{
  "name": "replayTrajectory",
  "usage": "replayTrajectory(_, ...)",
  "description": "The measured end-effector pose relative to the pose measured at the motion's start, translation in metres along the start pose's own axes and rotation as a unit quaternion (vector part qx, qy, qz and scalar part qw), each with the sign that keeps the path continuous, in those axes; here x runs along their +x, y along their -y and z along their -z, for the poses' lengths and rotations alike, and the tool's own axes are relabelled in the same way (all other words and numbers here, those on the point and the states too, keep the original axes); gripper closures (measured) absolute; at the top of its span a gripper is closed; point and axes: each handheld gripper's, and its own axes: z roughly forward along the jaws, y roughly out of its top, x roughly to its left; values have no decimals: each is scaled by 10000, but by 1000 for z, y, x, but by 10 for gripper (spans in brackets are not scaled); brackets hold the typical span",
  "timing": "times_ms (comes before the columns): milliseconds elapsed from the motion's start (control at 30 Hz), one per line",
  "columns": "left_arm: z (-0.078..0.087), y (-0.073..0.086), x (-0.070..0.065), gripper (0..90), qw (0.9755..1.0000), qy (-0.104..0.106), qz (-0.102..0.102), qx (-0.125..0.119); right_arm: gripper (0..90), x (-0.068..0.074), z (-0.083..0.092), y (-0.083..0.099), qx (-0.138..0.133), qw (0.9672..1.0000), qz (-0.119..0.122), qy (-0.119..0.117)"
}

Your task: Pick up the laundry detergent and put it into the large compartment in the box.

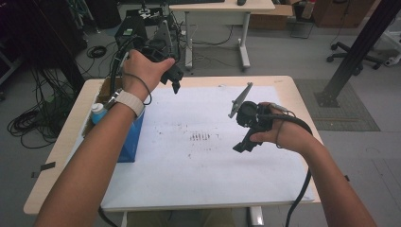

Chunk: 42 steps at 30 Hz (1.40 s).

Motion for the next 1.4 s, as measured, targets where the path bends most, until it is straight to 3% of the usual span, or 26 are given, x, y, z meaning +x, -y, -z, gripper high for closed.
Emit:
replayTrajectory(333, -12, 1, 3, 90, 9999, 122, 24, 42, 108, -2, -1, 2, -24, 10000, -26, -11)
replayTrajectory(667, -24, 2, 4, 89, 9999, 114, 30, 98, 108, -1, -4, 0, -17, 10000, -7, -27)
replayTrajectory(1400, -25, 5, 11, 90, 9998, 181, 70, 73, 108, -1, -5, -1, -13, 10000, -9, -23)
